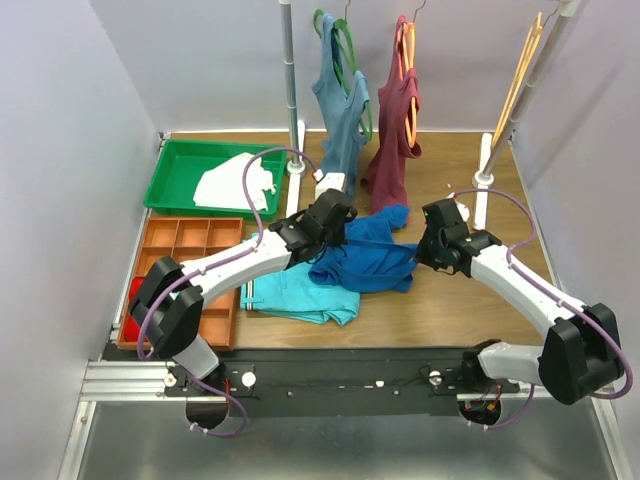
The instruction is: Place the tank top on the hanger
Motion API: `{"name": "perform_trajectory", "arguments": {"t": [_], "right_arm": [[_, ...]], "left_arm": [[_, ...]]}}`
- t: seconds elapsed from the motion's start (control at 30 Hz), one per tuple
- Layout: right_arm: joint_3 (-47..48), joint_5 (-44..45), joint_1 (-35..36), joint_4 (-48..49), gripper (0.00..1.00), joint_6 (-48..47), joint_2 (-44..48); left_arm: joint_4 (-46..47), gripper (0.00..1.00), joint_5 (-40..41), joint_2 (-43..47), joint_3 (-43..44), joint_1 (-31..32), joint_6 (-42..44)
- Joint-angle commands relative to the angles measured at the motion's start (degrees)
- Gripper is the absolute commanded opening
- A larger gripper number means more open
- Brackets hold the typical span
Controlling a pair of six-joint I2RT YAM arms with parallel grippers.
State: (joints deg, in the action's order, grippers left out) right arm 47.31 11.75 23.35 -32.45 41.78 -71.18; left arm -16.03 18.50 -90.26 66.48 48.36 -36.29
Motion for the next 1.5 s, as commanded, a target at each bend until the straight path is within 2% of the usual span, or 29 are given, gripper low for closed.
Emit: {"name": "perform_trajectory", "arguments": {"t": [0.0,0.07,0.1,0.13,0.3,0.5,0.67,0.8,1.07,1.27,1.3,1.4,1.47], "right_arm": [[0.07,-3.48,-0.24,3.17,0.01,-0.91,-1.94],[-0.98,-6.37,-0.24,3.79,0.01,-0.82,-2.21],[-1.6,-7.26,-0.24,4.66,0.01,-0.74,-2.12],[-3.0,-7.79,-0.24,4.93,0.01,-0.73,-1.78],[-5.21,-10.43,-0.24,5.9,0.01,-1.44,-0.37],[-5.74,-11.48,-0.24,5.82,0.01,-2.58,1.04],[-5.65,-12.72,-0.24,5.73,0.01,-3.81,1.3],[-5.12,-13.07,-0.24,5.46,0.01,-4.51,0.43],[-3.54,-13.42,-0.24,5.29,0.01,-5.22,-0.54],[-2.14,-12.01,-0.24,3.8,0.01,-5.22,1.3],[-1.18,-10.45,-0.15,3.1,0.01,-5.3,2.26],[1.11,-8.68,-0.24,0.38,0.01,-5.48,3.85],[3.66,-7.97,-0.24,-1.03,0.01,-5.57,6.13]], "left_arm": [[1.09,0.1,-1.01,-1.32,3.39,-0.46,0.52],[0.92,0.16,-1.54,-0.97,3.13,-0.55,0.52],[1.0,0.28,-1.97,-0.1,2.52,-0.46,0.52],[1.09,0.36,-2.15,0.6,1.99,-0.46,0.43],[0.21,0.6,-1.71,7.88,-3.35,-0.46,0.08],[-1.63,0.61,0.66,13.44,-8.46,-0.46,-0.1],[-3.04,0.61,-0.03,9.49,-6.1,-0.46,0.79],[-5.49,0.56,-0.66,4.14,-1.63,-0.37,-0.53],[-4.8,0.53,-0.57,0.97,-1.44,-0.37,-3.78],[-3.57,0.31,0.13,2.36,-1.79,-0.37,-4.75],[-3.57,0.2,0.22,3.06,-1.62,-0.37,-4.49],[-3.74,0.0,0.66,5.25,-1.61,-0.46,-3.7],[-3.92,0.0,1.1,7.02,-1.61,-0.37,-3.7]]}}
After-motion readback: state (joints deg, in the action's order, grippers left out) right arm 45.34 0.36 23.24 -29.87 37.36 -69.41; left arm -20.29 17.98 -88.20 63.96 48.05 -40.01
